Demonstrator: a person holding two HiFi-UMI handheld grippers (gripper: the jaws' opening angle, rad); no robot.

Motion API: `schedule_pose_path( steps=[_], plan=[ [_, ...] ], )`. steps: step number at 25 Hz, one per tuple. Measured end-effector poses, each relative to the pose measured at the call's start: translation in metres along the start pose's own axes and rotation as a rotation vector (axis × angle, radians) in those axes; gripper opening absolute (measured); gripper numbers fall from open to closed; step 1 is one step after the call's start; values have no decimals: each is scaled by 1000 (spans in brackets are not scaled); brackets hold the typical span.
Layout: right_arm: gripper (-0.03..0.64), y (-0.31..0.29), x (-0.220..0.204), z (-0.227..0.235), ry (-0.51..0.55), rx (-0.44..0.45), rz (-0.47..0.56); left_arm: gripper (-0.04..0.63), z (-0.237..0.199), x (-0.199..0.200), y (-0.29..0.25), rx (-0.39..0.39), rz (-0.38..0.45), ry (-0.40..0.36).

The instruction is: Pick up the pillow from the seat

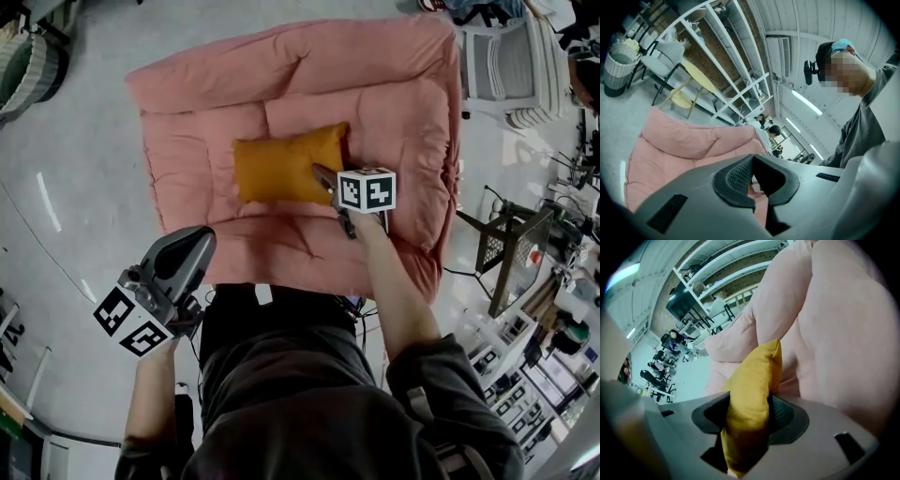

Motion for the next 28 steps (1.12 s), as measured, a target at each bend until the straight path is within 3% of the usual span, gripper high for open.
schedule_pose_path(
  steps=[10,18,28],
  plan=[
    [230,29,-1,-37,46,-46,43,11,23,5,27,-3,48,-47],
    [227,85,-1,-63,179,-152,97,11,53,13,50,-3,82,-101],
    [224,168,4,-86,123,-59,284,11,73,39,80,6,104,-184]
  ],
)
Point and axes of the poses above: the fingertips, and each gripper's own axes: y backward along the fingers, z to its right, x out of its top, the point moved 9 cm from there along y, backward along the fingers, and after that the axes turned 15 degrees about -z, right-handed, at the moved point
